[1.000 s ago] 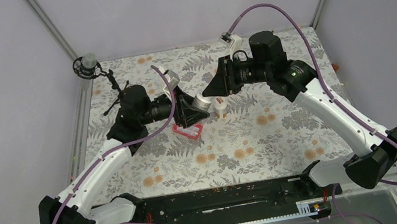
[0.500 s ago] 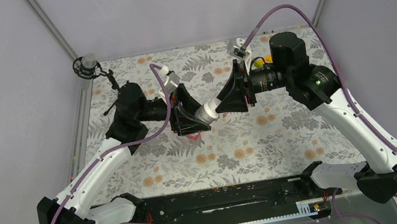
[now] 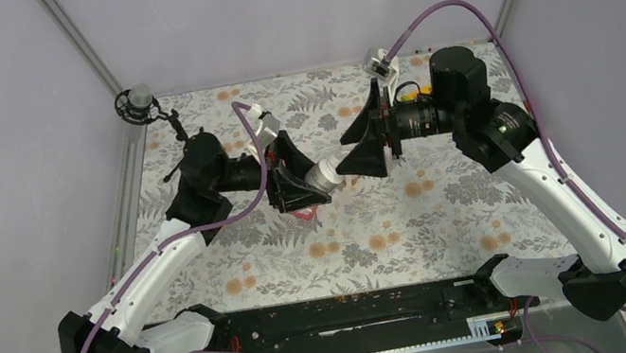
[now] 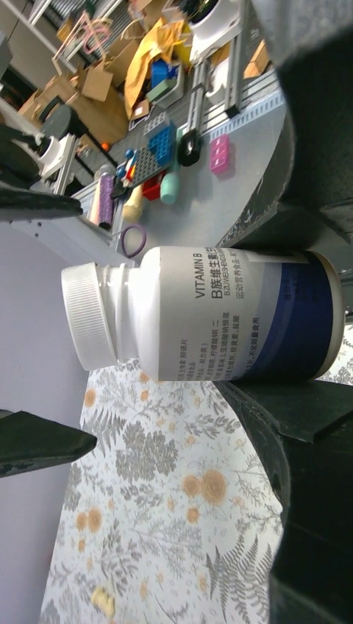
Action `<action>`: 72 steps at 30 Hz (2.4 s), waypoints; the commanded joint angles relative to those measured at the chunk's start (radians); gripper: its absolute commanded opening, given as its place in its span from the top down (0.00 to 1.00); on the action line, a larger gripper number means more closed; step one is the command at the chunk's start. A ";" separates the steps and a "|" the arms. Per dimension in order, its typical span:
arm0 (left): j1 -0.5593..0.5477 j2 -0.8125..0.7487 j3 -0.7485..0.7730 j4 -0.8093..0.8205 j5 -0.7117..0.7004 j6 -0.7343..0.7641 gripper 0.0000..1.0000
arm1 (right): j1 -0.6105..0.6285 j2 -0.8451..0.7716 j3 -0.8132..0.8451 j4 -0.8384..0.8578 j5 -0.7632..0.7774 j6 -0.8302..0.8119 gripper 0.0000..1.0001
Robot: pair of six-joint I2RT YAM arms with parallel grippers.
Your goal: Sort the pills into containers
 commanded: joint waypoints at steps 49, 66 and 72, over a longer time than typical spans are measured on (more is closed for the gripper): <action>0.008 -0.065 -0.189 -0.656 -1.056 0.623 1.00 | -0.088 -0.044 -0.258 -0.043 0.742 0.322 0.60; 0.006 0.207 -0.079 -0.783 -1.089 0.653 1.00 | -0.123 -0.038 -0.285 -0.037 0.767 0.315 0.60; 0.005 0.265 -0.052 -0.794 -1.089 0.639 1.00 | -0.139 -0.046 -0.295 -0.038 0.765 0.311 0.60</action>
